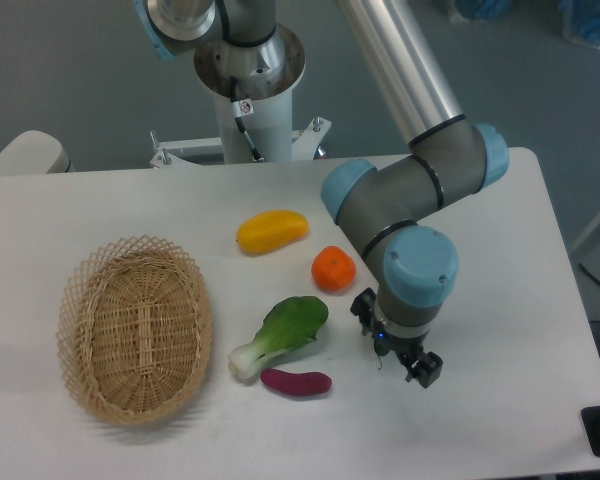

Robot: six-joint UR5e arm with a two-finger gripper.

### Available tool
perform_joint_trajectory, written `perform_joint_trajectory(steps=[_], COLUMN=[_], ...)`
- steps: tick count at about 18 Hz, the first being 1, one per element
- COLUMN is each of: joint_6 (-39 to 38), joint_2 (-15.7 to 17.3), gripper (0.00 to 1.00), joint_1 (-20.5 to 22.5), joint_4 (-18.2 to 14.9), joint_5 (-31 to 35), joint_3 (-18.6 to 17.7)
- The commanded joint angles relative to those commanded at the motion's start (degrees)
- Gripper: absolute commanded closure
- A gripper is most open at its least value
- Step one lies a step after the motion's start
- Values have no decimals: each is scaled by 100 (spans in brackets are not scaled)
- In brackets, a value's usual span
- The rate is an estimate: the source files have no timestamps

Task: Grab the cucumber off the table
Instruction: 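Move the gripper toward the green cucumber beside the bok choy, then lower the open gripper over the cucumber's end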

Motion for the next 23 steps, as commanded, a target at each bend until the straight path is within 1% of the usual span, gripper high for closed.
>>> perform_joint_trajectory(steps=[2,5,7,10,13,14,20,23], joint_6=[62,80,80,80,325,343,326,168], joint_2=[9,0,0,9,96,105,97,123], gripper=[0,0,0,0,0,0,0,0], joint_1=[53,71,80,220,422,449,580,537], joint_4=[9,-26,-88,-97,-79,-79,26,114], joint_5=[0,140,202,237,202,237,237,246], joint_3=[-17,88,88,18,-236,-263,-544,-816])
